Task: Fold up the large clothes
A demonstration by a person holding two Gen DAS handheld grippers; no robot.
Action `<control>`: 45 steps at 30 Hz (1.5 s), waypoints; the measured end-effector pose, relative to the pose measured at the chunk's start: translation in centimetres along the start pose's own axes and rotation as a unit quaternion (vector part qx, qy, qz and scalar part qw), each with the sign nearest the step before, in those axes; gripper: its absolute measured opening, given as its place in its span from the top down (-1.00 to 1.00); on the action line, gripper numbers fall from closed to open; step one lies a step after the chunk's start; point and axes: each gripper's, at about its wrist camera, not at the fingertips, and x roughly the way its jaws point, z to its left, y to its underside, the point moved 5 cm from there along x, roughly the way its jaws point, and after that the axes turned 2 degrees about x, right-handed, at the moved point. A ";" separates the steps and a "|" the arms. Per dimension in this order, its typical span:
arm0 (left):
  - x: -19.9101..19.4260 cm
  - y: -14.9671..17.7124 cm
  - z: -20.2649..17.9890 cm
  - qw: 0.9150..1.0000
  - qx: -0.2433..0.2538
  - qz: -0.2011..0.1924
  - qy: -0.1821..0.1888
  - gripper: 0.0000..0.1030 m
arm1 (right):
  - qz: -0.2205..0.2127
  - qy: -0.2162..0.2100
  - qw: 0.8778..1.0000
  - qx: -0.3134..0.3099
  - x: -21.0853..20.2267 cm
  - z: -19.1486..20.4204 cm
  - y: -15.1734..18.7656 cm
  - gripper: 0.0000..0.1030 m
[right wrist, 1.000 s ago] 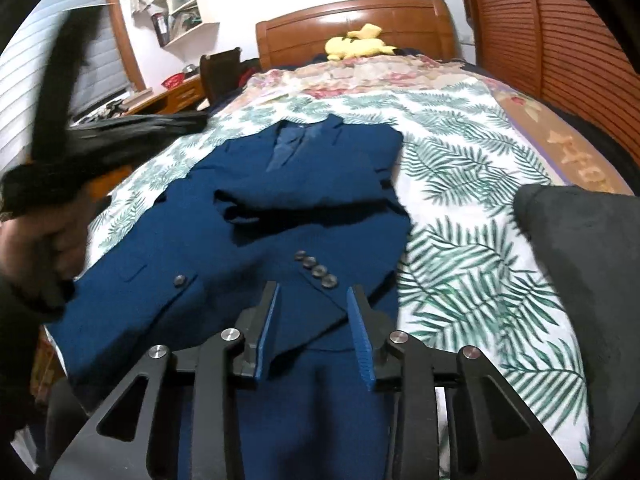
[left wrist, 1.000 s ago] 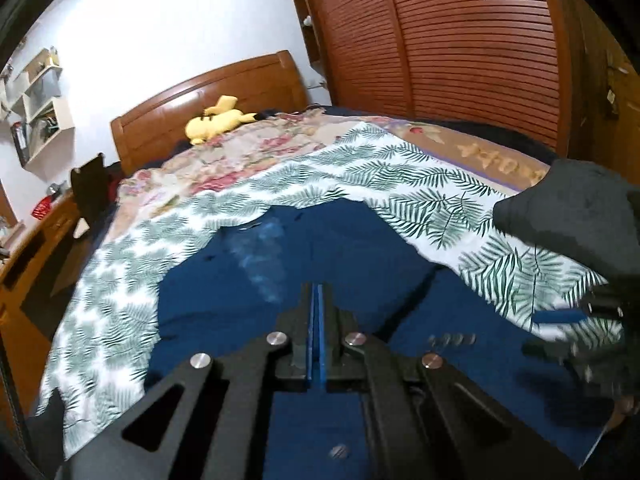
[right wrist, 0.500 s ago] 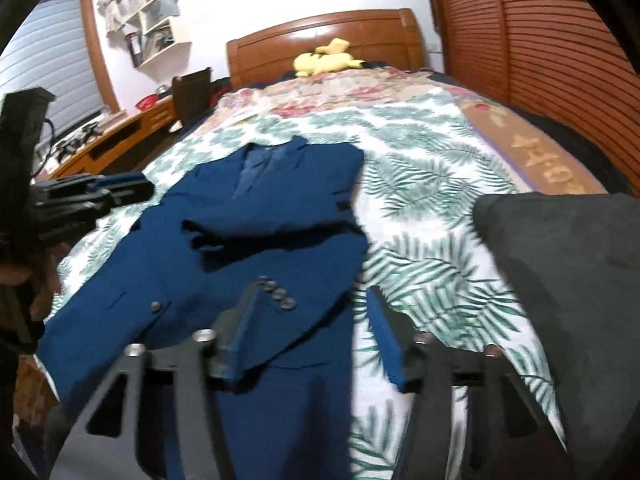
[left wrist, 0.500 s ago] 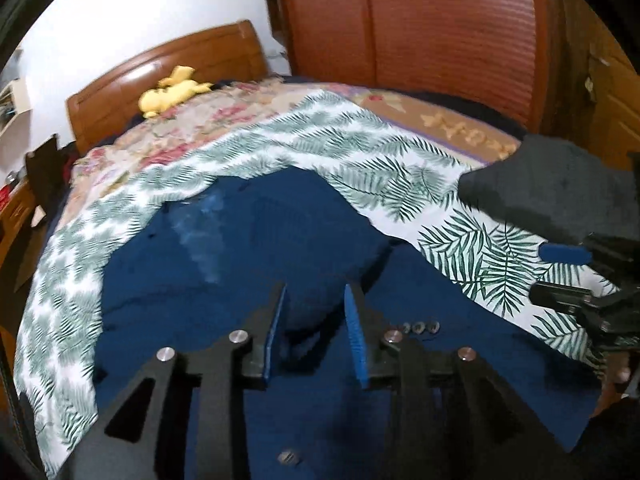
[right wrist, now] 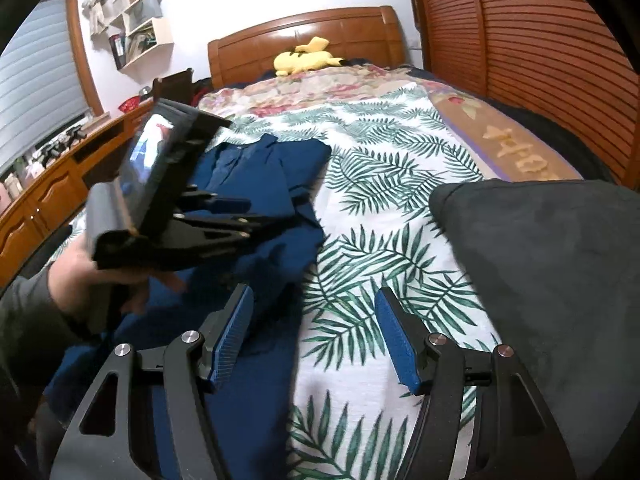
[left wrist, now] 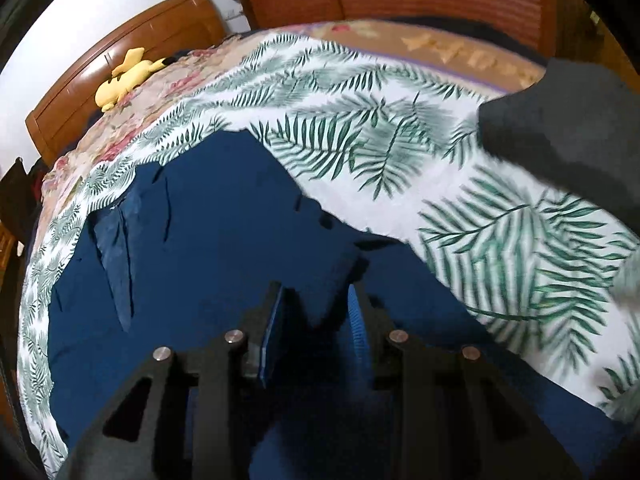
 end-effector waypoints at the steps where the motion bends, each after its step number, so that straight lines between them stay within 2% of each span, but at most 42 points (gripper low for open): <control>1: 0.4 0.0 0.1 1.000 0.001 0.003 -0.010 0.39 | 0.001 -0.002 1.000 0.004 0.0 -0.2 0.1 -0.26; 6: 0.4 -0.1 0.4 0.999 0.006 -0.005 -0.037 0.43 | 0.004 -0.007 1.000 0.003 0.0 0.1 0.2 -0.26; 7: 0.1 -0.1 0.5 0.999 0.014 -0.013 -0.041 0.71 | 0.003 -0.009 1.000 0.002 0.0 0.3 0.2 -0.26; 8: -0.2 0.0 0.7 0.999 0.014 -0.018 -0.046 0.85 | 0.003 -0.010 1.000 0.001 0.0 0.4 0.2 -0.26; 10: -1.0 0.0 1.2 0.998 0.006 -0.028 -0.048 0.95 | 0.003 -0.012 1.000 -0.002 0.1 0.8 0.2 -0.26; 16: -6.8 1.1 4.4 0.993 -0.034 -0.090 -0.062 0.97 | 0.003 -0.016 1.000 -0.007 0.5 1.7 0.0 -0.26; 21: -12.1 3.0 7.7 0.986 -0.069 -0.132 -0.080 0.97 | 0.009 -0.016 1.000 -0.010 1.4 2.6 0.0 -0.26; 27: -18.3 7.5 10.7 0.976 -0.104 -0.166 -0.100 0.97 | 0.014 -0.020 0.999 -0.024 2.7 4.5 -0.1 -0.26; 32: -21.9 11.2 11.5 0.968 -0.127 -0.184 -0.111 0.96 | 0.013 -0.026 0.999 -0.038 3.5 6.5 -0.2 -0.26; 37: -23.9 14.9 12.1 0.964 -0.162 -0.184 -0.107 0.96 | 0.012 -0.024 0.998 -0.060 4.1 8.4 -0.3 -0.26; 40: -23.8 17.8 11.7 0.964 -0.181 -0.165 -0.099 0.96 | 0.014 -0.025 0.998 -0.064 4.5 9.1 -0.4 -0.26; 43: -22.6 20.1 10.8 0.968 -0.198 -0.136 -0.071 0.90 | 0.016 -0.025 0.998 -0.061 4.9 9.3 -0.5 -0.26; 45: -21.8 22.1 10.7 0.966 -0.225 -0.115 -0.047 0.89 | 0.016 -0.028 0.998 -0.057 5.0 9.4 -0.6 -0.26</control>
